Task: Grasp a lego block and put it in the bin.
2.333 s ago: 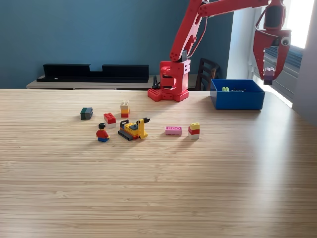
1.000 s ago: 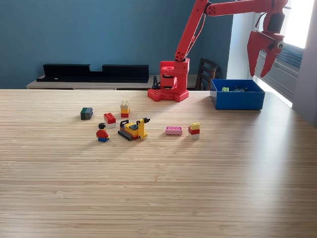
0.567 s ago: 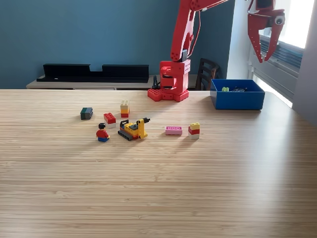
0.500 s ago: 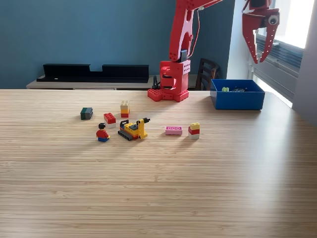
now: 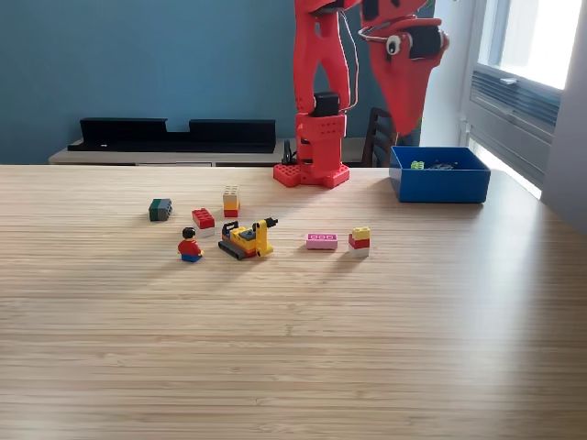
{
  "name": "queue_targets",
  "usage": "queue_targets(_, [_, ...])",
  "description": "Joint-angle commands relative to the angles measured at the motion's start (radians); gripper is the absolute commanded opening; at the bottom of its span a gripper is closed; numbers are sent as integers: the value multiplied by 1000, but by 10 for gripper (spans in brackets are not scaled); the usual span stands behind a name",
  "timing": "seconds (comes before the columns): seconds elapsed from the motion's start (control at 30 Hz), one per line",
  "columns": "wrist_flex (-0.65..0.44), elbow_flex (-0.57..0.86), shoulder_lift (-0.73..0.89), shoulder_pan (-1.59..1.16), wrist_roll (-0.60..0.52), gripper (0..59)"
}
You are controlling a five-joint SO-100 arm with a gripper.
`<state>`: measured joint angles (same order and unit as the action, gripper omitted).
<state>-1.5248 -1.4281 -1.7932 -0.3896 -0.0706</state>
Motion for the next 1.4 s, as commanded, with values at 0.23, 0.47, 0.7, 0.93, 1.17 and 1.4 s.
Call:
queue_targets(0.23, [78, -89, -80, 87, -17, 0])
queue_targets(0.47, [97, -104, -75, 87, -18, 0])
queue_targets(0.7, [118, -120, -72, 121, 2, 0])
queue_targets(0.93, [146, -126, -71, 153, 2, 0])
queue_targets(1.17, [183, -130, -69, 209, -5, 0])
queue_targets(1.4, [258, -172, -69, 327, 29, 0])
